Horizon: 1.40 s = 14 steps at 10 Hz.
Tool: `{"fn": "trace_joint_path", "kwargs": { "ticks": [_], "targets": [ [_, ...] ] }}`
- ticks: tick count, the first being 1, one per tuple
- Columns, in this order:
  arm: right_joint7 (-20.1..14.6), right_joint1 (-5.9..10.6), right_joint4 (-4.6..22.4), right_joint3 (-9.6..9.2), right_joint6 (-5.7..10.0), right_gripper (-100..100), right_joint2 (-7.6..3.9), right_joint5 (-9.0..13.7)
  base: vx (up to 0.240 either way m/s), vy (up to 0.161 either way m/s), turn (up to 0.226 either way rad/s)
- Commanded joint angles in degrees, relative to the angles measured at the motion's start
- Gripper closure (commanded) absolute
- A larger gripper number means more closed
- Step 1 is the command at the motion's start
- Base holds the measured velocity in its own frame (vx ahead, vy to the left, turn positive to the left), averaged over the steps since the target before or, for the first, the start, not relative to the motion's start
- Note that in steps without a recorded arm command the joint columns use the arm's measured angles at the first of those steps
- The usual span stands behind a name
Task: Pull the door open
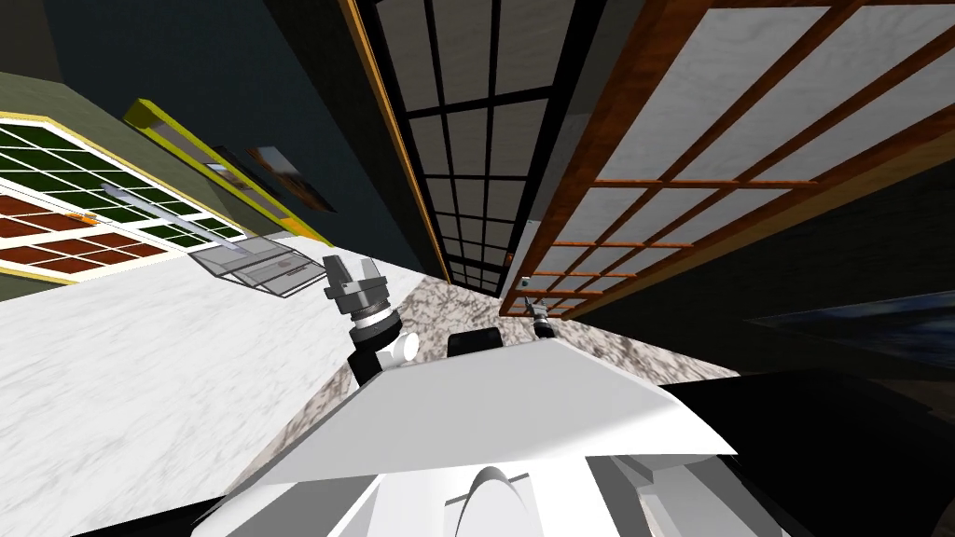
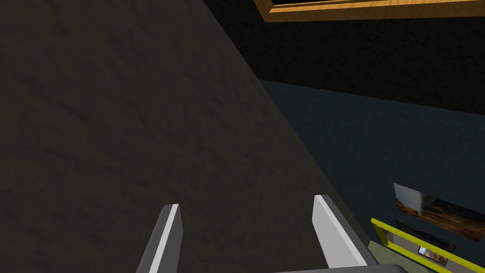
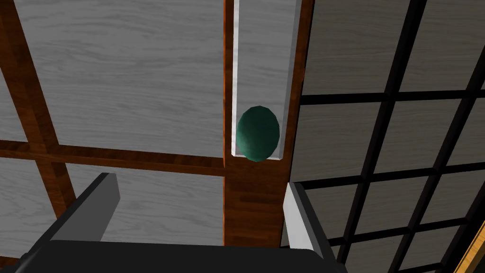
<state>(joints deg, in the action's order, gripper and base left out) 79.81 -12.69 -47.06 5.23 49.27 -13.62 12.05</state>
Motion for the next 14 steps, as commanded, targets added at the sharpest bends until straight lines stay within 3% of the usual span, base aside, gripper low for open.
{"fn": "trace_joint_path", "kwargs": {
  "ticks": [1,3,5,10,11,12,14],
  "targets": [
    [0.32,-0.72,-1.96,-0.60,-0.31,-100,-0.17,-0.44,-0.114,0.009,0.041],
    [0.66,-0.57,-2.99,-2.26,0.57,-100,-1.20,-1.65,-0.102,0.010,0.094],
    [0.32,0.05,-2.20,-1.42,-0.07,-100,-1.21,-1.18,0.016,0.001,0.024],
    [0.09,1.64,-1.88,-0.46,-1.60,-100,-1.77,-0.96,0.201,-0.036,0.033],
    [0.15,1.43,-1.84,-0.59,-1.25,-100,-1.66,-1.00,0.090,-0.019,0.012],
    [0.15,1.43,-1.84,-0.59,-1.25,100,-1.66,-1.00,-0.008,0.001,-0.006],
    [0.15,1.43,-1.84,-0.59,-1.25,100,-1.66,-1.00,-0.030,0.005,0.005]
  ]
}}
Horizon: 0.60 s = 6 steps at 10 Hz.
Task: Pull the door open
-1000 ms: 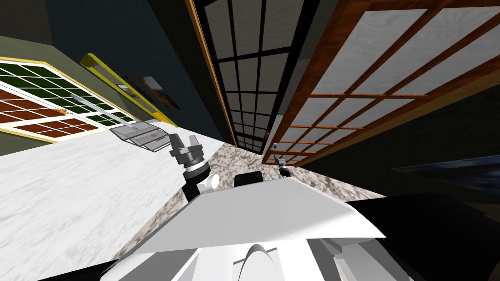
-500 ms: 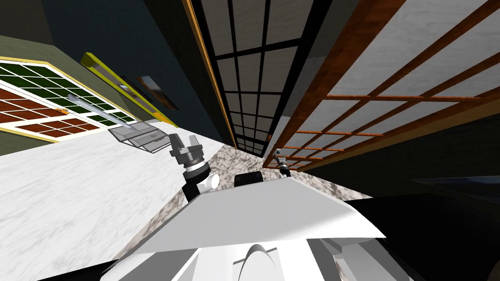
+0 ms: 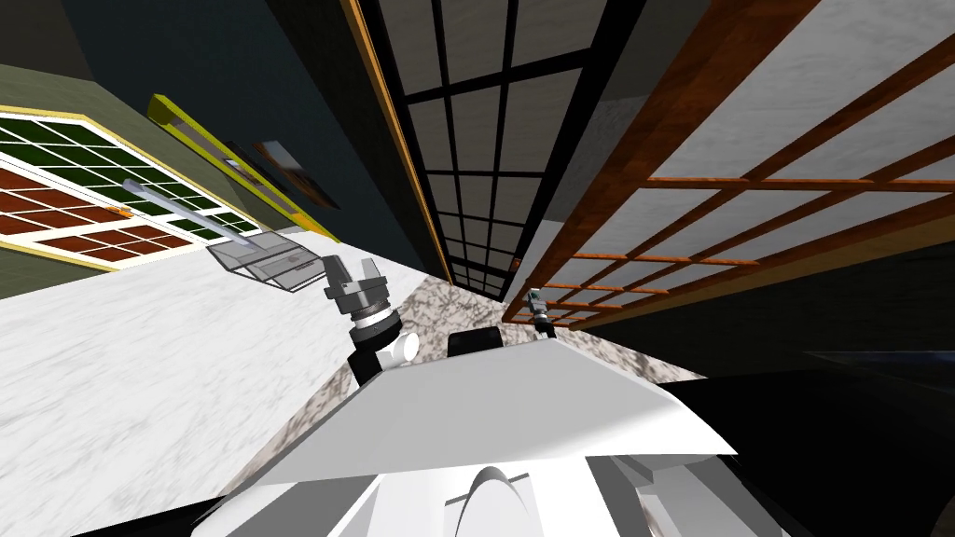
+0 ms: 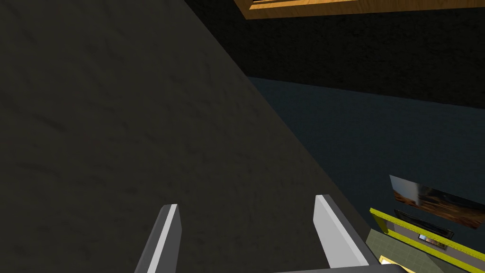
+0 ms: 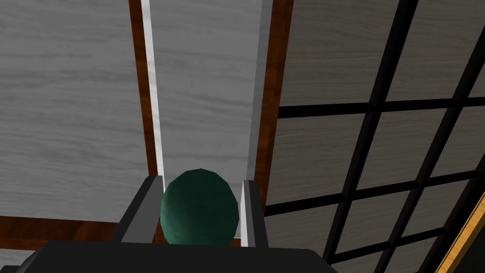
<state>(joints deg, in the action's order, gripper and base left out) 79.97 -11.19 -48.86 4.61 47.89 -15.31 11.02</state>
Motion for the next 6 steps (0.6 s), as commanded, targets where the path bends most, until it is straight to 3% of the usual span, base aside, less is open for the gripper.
{"fn": "trace_joint_path", "kwargs": {
  "ticks": [1,3,6],
  "targets": [
    [-0.01,-0.07,-0.04,0.02,0.14,100,0.04,0.03,-0.017,0.002,0.000],
    [-0.01,-0.07,-0.04,0.02,0.14,100,0.04,0.03,-0.005,0.002,-0.003],
    [-4.45,0.16,0.46,-0.22,-0.04,100,0.10,0.39,-0.020,-0.010,0.029]
  ]
}}
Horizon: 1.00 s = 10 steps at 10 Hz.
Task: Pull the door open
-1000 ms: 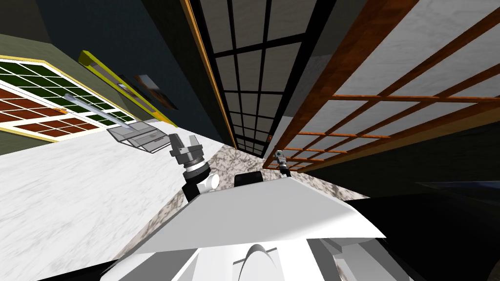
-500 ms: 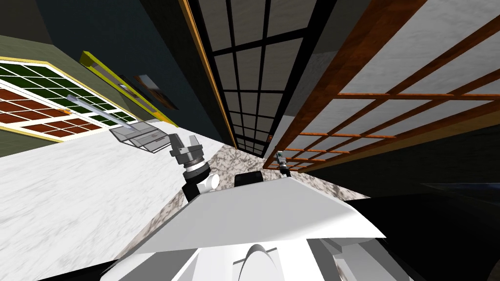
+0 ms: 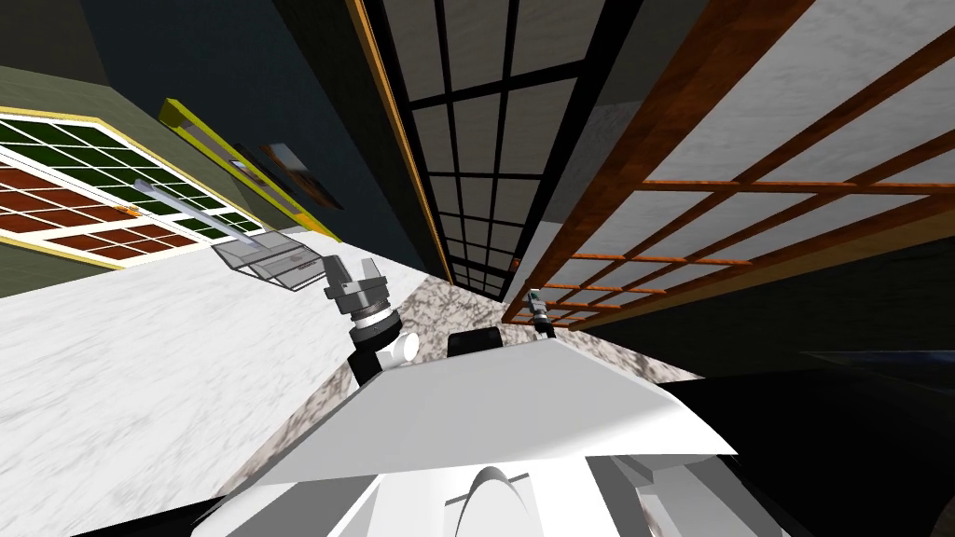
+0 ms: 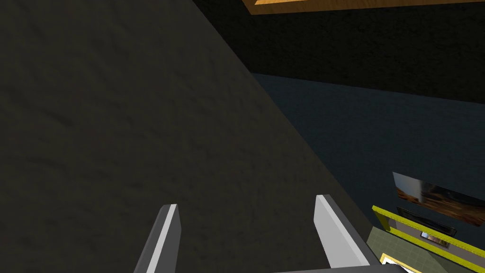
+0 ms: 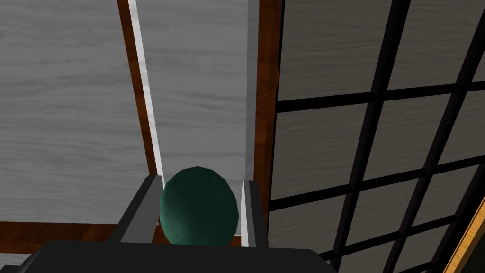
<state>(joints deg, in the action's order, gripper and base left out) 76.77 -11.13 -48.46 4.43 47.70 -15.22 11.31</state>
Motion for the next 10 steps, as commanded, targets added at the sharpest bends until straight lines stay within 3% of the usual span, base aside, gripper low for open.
{"fn": "trace_joint_path", "kwargs": {
  "ticks": [1,10],
  "targets": [
    [-2.66,0.20,0.17,-0.08,0.17,100,0.01,0.24,-0.032,-0.014,0.036],
    [-14.75,1.10,1.07,-0.44,0.32,100,-0.02,1.34,-0.030,-0.010,0.028]
  ]
}}
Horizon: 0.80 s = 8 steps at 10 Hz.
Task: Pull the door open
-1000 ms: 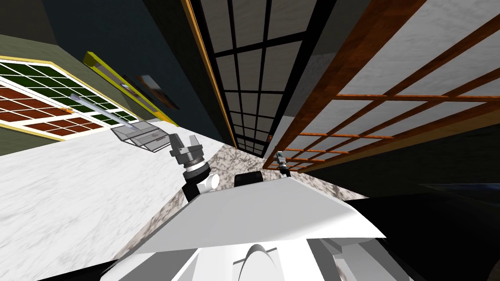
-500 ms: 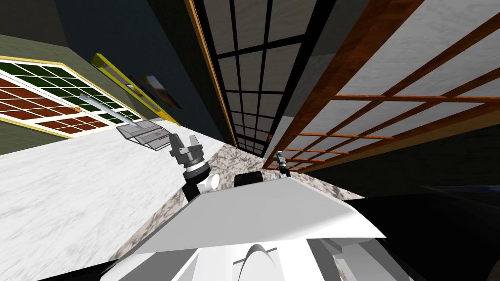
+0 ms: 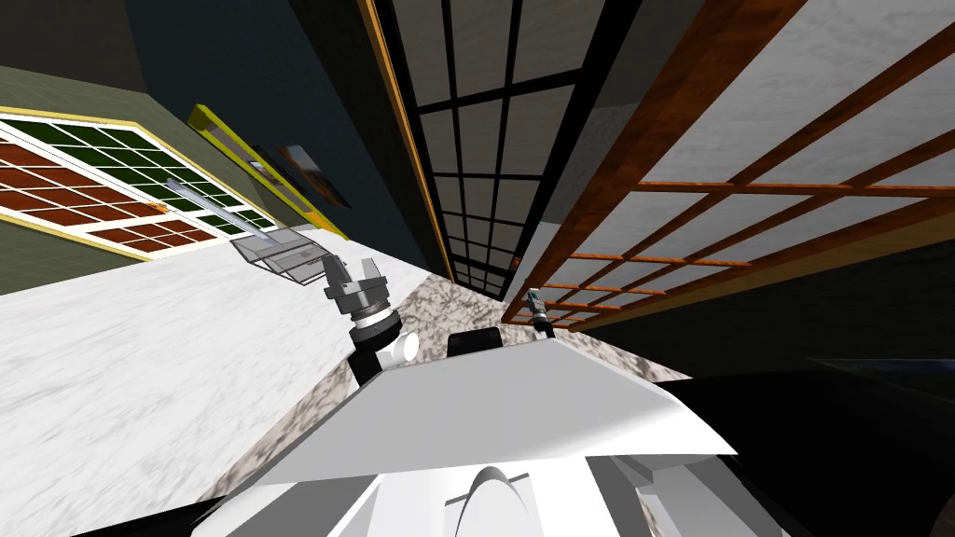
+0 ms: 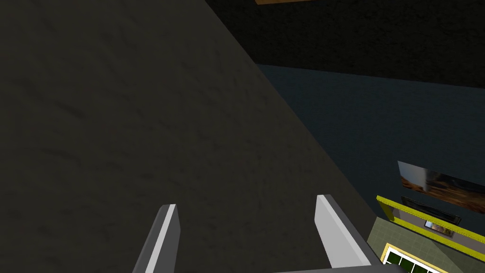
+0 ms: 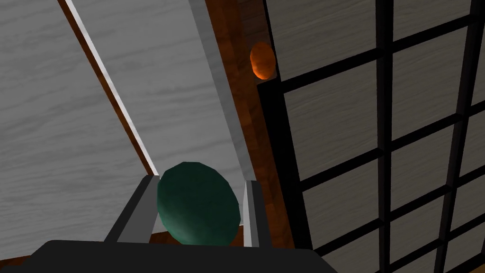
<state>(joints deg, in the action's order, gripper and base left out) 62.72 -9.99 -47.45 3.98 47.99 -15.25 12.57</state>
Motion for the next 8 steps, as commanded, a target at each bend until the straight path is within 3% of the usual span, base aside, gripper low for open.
{"fn": "trace_joint_path", "kwargs": {
  "ticks": [1,8],
  "targets": [
    [-2.77,0.12,0.20,-0.04,0.05,100,0.01,0.27,-0.027,-0.010,0.024],
    [-11.73,0.85,0.93,-0.33,0.17,100,-0.02,1.17,-0.030,-0.010,0.030]
  ]
}}
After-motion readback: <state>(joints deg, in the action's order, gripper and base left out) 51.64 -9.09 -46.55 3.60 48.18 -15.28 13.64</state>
